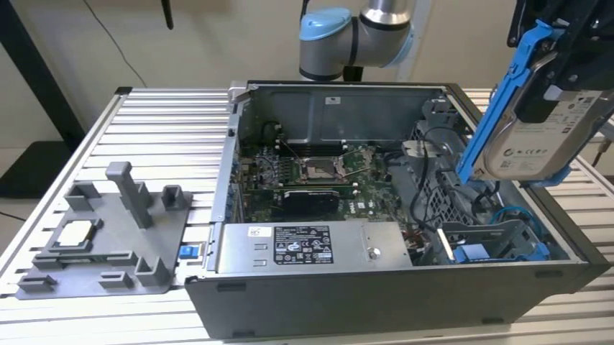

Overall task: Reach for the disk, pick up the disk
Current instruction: 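Pick up the disk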

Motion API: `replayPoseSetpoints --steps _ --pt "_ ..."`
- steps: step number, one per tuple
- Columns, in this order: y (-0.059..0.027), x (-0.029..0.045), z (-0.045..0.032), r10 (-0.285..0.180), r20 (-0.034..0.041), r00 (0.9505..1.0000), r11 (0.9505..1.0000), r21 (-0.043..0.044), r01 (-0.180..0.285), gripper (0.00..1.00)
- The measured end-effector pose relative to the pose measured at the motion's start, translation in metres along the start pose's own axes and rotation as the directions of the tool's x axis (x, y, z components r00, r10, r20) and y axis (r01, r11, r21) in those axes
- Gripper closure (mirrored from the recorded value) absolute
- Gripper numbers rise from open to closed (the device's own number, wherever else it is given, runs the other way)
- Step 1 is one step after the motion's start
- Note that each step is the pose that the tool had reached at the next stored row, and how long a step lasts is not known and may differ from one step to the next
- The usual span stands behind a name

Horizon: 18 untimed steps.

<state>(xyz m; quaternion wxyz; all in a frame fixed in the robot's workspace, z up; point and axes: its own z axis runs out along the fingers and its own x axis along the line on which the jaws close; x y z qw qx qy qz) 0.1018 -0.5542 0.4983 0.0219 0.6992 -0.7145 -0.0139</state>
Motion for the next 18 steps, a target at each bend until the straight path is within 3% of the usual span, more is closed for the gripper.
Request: replayPoseSetpoints --steps 15,18 --pt "-0.0013 0.0299 0.0132 -0.01 -0.0005 1.0 1.0 0.0001 0.01 1.0" --pt "-0.0015 0.0322 0.0166 -0.013 -0.0007 0.9999 0.9999 0.0001 0.013 1.0"
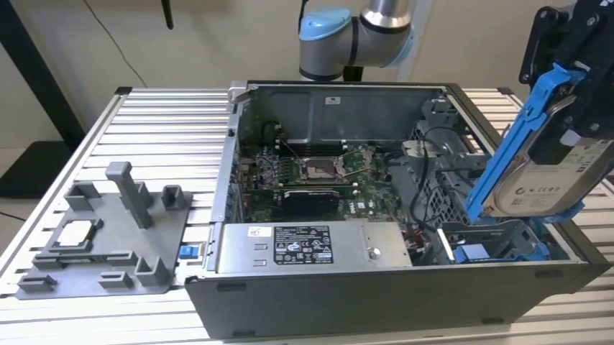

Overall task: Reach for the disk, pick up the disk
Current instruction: 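Pick up the disk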

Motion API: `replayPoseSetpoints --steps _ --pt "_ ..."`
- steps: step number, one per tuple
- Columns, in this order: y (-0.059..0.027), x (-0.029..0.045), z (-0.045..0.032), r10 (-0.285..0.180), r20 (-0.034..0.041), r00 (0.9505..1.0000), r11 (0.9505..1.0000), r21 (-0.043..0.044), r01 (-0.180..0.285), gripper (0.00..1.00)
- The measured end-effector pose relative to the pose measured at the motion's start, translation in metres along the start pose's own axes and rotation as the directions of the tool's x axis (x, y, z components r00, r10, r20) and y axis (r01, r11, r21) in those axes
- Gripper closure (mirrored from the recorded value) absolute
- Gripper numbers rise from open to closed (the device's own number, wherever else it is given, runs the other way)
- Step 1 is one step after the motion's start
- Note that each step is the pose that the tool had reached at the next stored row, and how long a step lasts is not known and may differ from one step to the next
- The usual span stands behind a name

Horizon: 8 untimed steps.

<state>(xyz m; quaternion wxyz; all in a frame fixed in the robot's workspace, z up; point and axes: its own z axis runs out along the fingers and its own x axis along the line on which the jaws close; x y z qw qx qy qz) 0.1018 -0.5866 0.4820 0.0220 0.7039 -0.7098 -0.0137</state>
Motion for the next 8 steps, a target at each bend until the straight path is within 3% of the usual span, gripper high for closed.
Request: replayPoseSetpoints --steps 8 --pt "0.0006 0.0004 0.0044 -0.015 -0.0009 0.9999 0.9999 0.0002 0.015 1.0"
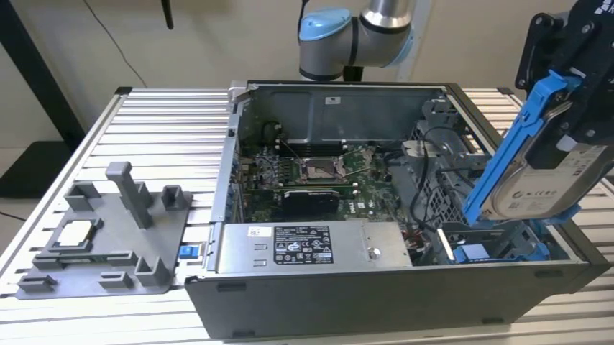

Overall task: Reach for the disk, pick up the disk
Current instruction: 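Pick up the disk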

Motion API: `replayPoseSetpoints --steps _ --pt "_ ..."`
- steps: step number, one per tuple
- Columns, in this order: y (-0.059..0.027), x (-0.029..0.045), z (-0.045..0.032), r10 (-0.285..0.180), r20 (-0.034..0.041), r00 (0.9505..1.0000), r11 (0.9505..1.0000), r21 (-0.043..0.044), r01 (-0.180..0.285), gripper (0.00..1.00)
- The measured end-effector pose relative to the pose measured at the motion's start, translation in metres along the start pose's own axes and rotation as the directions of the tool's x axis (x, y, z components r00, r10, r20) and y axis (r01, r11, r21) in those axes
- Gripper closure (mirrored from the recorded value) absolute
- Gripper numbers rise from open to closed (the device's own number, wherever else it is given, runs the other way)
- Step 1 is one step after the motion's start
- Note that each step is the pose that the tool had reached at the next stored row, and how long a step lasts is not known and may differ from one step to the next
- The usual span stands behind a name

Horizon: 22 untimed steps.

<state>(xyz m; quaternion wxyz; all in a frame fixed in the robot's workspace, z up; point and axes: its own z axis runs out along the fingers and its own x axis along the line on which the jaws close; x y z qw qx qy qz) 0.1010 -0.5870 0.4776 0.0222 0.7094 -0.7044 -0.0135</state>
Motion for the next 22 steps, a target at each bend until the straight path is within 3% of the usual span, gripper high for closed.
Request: replayPoseSetpoints --steps 22 --pt "0.0024 0.0002 0.0046 -0.043 -0.0022 0.9991 0.9991 0.0005 0.043 1.0"
